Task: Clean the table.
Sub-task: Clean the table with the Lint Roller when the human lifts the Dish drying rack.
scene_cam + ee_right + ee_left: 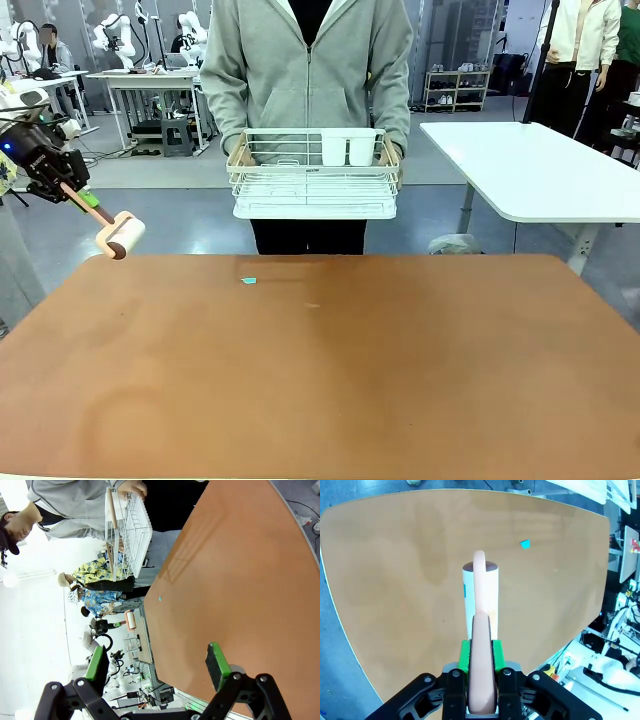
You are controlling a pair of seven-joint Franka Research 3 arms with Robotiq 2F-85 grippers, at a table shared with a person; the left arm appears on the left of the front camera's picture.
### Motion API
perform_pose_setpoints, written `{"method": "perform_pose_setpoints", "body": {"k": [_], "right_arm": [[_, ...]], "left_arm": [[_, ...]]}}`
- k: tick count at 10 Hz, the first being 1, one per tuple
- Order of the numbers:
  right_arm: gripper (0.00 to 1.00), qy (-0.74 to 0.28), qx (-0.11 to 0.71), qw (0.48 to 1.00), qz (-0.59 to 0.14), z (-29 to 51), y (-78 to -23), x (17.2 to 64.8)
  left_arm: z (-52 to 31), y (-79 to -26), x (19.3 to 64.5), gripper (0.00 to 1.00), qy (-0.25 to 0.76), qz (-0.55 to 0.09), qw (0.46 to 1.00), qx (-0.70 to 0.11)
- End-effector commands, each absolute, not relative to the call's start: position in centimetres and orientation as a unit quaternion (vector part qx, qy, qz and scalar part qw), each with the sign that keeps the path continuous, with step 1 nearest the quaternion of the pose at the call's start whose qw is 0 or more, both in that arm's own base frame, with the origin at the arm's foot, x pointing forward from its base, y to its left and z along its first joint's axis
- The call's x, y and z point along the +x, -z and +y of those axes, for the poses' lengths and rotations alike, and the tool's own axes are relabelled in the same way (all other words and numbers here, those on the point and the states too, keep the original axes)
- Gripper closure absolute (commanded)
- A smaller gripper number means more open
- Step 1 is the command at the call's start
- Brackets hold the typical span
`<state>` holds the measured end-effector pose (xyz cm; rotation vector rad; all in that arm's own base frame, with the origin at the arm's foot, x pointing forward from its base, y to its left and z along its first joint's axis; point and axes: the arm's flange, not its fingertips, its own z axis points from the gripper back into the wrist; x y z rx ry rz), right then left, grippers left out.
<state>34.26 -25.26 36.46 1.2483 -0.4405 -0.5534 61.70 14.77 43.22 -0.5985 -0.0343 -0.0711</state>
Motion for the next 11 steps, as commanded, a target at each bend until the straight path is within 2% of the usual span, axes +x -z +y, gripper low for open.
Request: {"method": "perform_pose_setpoints", "body": {"k": [1, 6, 8, 11], "right_arm": [[0.00, 0.254, 0.572, 0.753, -0.203, -25.3, -36.7, 34.2], [0.00, 0.254, 0.572, 0.753, -0.203, -25.3, -36.7, 34.2], [0.00, 0.254, 0.572, 0.753, -0.203, -25.3, -36.7, 34.2], [0.00, 0.254, 0.572, 0.753, -0.203, -25.3, -36.7, 34.2]], "left_arm": [[14.2, -43.6, 62.5, 1.00, 0.030, -0.016, 0.960, -0.277], [12.4, -42.8, 64.7, 1.00, 0.023, -0.014, 0.976, -0.216], [11.8, -41.3, 66.3, 1.00, 0.010, -0.017, 0.976, -0.219], [11.8, -39.2, 66.4, 1.00, 0.017, -0.007, 0.972, -0.233]]}}
